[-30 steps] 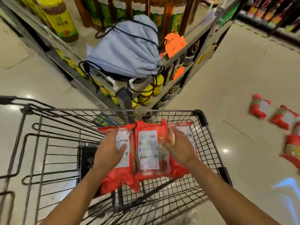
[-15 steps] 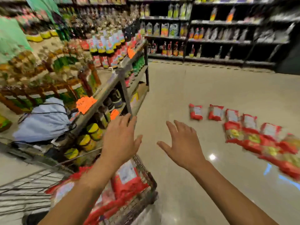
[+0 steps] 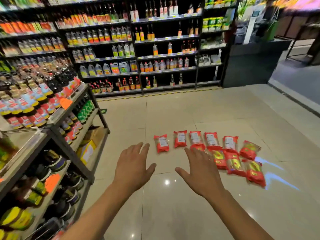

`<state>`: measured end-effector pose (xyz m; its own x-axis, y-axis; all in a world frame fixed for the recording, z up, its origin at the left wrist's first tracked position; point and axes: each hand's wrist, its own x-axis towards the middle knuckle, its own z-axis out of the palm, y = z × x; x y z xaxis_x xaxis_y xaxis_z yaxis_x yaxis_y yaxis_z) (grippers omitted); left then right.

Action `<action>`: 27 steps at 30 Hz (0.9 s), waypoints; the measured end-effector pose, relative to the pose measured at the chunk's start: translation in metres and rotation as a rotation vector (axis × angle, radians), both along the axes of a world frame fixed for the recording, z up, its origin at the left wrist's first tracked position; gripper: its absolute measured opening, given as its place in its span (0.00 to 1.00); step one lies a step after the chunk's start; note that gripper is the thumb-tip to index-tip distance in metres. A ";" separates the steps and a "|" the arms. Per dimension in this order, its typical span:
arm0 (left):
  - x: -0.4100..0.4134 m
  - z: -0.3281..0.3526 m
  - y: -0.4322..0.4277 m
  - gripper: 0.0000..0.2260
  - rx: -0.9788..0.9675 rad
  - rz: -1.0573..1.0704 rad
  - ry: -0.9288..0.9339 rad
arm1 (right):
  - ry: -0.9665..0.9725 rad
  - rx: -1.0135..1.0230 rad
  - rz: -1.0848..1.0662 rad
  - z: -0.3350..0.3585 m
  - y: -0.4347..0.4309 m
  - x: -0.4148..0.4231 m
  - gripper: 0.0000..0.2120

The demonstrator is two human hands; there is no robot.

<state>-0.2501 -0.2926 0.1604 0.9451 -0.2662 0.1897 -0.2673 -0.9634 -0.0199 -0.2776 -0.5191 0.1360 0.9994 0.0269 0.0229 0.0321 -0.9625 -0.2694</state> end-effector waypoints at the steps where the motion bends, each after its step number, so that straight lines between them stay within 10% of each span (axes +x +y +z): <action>1: 0.014 -0.003 -0.007 0.33 0.002 -0.005 0.009 | 0.010 0.005 -0.018 -0.003 -0.009 0.013 0.39; 27: 0.600 -0.151 -0.054 0.32 -0.057 0.032 0.350 | 0.300 0.114 -0.123 -0.125 -0.070 0.610 0.37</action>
<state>0.3502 -0.3466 0.0098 0.9630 -0.2340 -0.1335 -0.2184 -0.9682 0.1217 0.3323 -0.5891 0.0112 0.9577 -0.0797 -0.2767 -0.1789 -0.9176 -0.3549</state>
